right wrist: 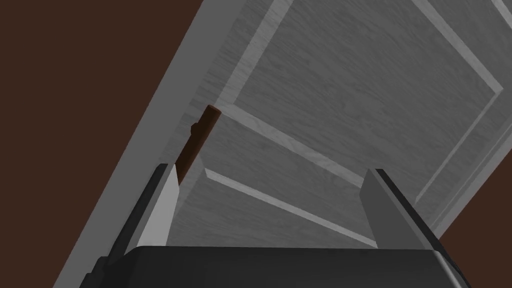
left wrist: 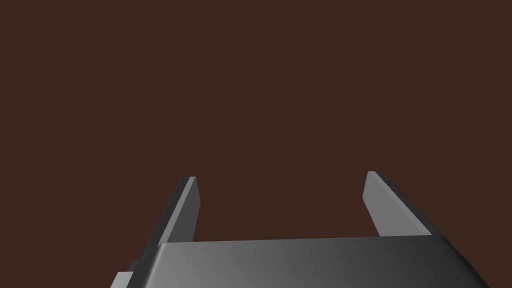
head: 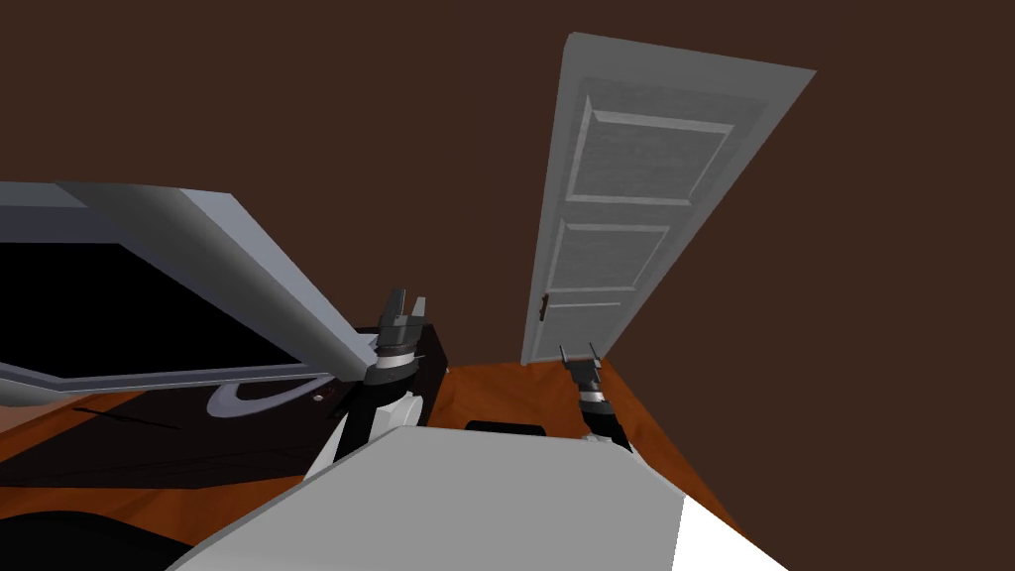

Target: Pull the door open

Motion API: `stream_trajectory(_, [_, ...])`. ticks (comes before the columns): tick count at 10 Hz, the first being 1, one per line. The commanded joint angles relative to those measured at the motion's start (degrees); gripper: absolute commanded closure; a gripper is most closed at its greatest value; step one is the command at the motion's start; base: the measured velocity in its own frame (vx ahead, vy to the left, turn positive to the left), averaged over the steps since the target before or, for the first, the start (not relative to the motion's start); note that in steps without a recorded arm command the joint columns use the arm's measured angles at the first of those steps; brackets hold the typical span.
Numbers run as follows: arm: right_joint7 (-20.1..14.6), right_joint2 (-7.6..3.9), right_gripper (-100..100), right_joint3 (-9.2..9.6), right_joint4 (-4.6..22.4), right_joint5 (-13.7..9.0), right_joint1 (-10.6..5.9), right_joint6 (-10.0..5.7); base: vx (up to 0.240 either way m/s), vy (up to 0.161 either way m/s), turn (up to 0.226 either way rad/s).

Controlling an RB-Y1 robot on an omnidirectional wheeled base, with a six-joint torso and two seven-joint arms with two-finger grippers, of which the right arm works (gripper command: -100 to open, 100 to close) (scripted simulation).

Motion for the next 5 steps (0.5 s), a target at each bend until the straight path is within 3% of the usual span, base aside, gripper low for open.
stream_trajectory(1, [-2.86, -0.91, -100, 0.85, 2.02, -0.9, -0.23, -0.71, 0.111, 0.003, 0.041])
stream_trajectory(4, [-7.48, -2.31, -100, 2.45, 6.19, -2.46, -1.1, -2.04, 0.103, 0.017, 0.048])
stream_trajectory(5, [-7.77, -2.31, -100, 2.45, 6.19, -2.46, -1.1, -2.04, 0.062, 0.01, 0.01])
